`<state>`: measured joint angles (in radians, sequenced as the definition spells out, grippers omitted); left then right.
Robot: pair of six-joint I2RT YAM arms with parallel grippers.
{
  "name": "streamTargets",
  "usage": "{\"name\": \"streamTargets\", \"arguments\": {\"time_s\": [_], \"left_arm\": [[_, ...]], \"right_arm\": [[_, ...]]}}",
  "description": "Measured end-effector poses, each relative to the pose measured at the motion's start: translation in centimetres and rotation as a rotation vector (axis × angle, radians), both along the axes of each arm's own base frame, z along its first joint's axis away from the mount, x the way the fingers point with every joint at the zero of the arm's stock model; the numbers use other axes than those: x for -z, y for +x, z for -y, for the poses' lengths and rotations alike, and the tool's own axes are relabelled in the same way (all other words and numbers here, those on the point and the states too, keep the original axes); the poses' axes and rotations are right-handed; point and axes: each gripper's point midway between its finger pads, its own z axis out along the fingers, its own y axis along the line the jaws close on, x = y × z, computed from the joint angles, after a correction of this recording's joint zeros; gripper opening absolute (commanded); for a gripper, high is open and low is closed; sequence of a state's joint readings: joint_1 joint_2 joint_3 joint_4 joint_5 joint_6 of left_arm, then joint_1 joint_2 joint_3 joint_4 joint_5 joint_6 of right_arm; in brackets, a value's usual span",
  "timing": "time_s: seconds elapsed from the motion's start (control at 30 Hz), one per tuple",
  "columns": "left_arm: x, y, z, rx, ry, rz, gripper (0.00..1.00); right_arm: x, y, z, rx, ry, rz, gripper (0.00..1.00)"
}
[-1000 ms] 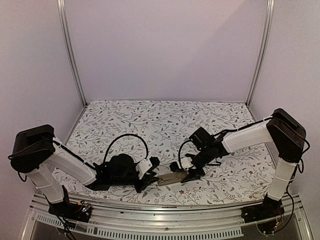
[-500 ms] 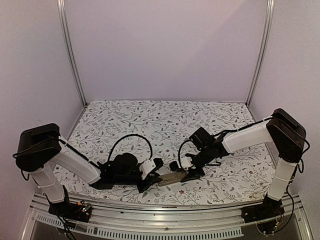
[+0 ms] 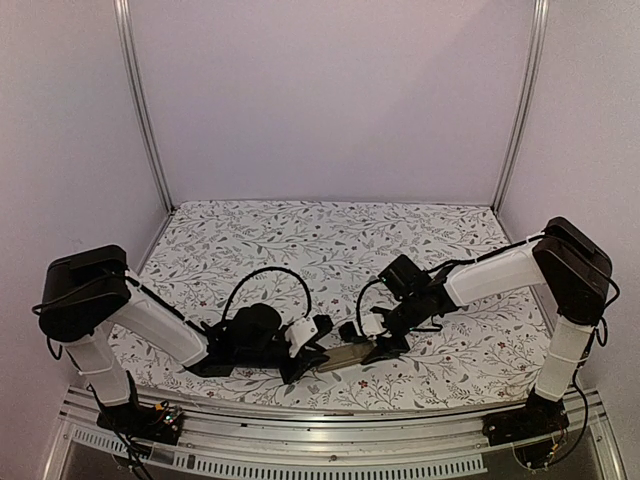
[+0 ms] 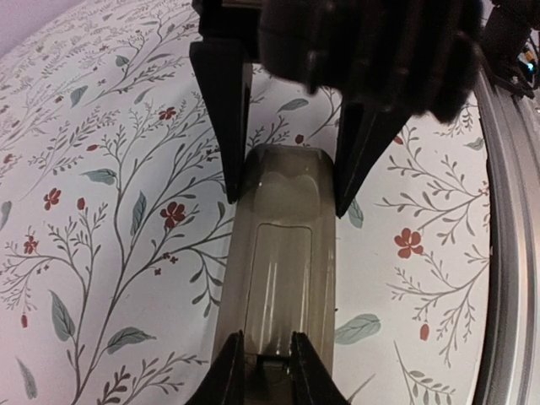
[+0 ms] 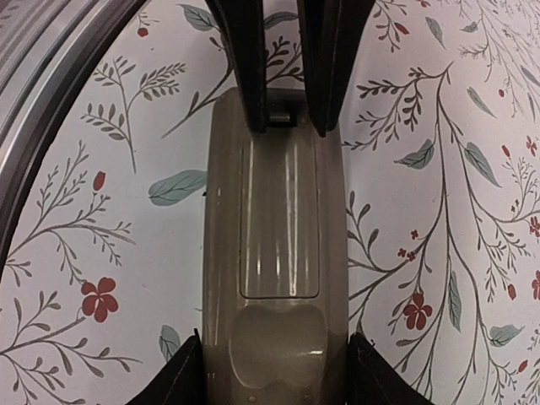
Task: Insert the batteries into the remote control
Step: Press the battery cover onto the remote control.
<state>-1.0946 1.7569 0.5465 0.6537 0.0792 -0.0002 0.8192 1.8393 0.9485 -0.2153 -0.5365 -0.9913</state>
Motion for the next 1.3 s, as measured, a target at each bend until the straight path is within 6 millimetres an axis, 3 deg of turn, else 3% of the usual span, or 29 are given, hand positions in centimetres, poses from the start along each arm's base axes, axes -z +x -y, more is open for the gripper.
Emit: {"name": "streamTargets", "arguments": {"time_s": [0.17,0.33,0.5,0.63,0.7,0.8,0.9,0.93,0.97,1.07,1.17,1.3], "left_arm": [[0.0,-0.1,0.1,0.005,-0.001,-0.003,0.19],[-0.3,-0.2,-0.3,-0.002,-0.012,-0.007,0.28],[-3.5,0.0,-0.7,-0.022,-0.078,0.036,0.37],[-6.0,0.3,-1.3,-0.049,-0.137,0.076,0.43],[-6.4,0.4,-1.9,-0.075,-0.145,0.082,0.47],[-6.5,0.9,-3.3,-0.143,-0.144,0.092,0.59],[-7.2,2.0,-5.1,-0.252,-0.156,0.104,0.67],[-7.5,2.4,-5.7,-0.293,-0.164,0.112,0.73],[-7.9,2.8,-6.4,-0.334,-0.175,0.117,0.87],[-9.1,3.7,-8.1,-0.445,-0.206,0.129,0.9],[-9.7,4.5,-9.5,-0.54,-0.228,0.13,0.91],[-8.9,5.0,-10.9,-0.624,-0.199,0.117,0.91]], "right_arm": [[0.0,0.0,0.0,0.003,0.0,-0.002,0.55],[0.0,0.1,-0.1,0.015,0.001,-0.005,0.63],[-0.4,0.3,-0.3,0.032,0.011,-0.009,0.73],[-1.7,0.5,-0.7,0.045,0.043,-0.008,0.74],[-2.8,0.6,-1.2,0.051,0.071,-0.011,0.67],[-5.4,1.1,-2.2,0.067,0.133,-0.01,0.29],[-9.6,2.0,-3.8,0.129,0.229,-0.03,0.01],[-11.4,2.2,-4.5,0.169,0.27,-0.059,0.0],[-12.2,2.2,-4.9,0.176,0.289,-0.061,0.0],[-13.3,1.4,-5.9,0.236,0.308,-0.122,0.0],[-12.0,-1.1,-6.9,0.264,0.27,-0.211,0.0],[-9.4,-2.6,-7.3,0.316,0.196,-0.304,0.0]]}}
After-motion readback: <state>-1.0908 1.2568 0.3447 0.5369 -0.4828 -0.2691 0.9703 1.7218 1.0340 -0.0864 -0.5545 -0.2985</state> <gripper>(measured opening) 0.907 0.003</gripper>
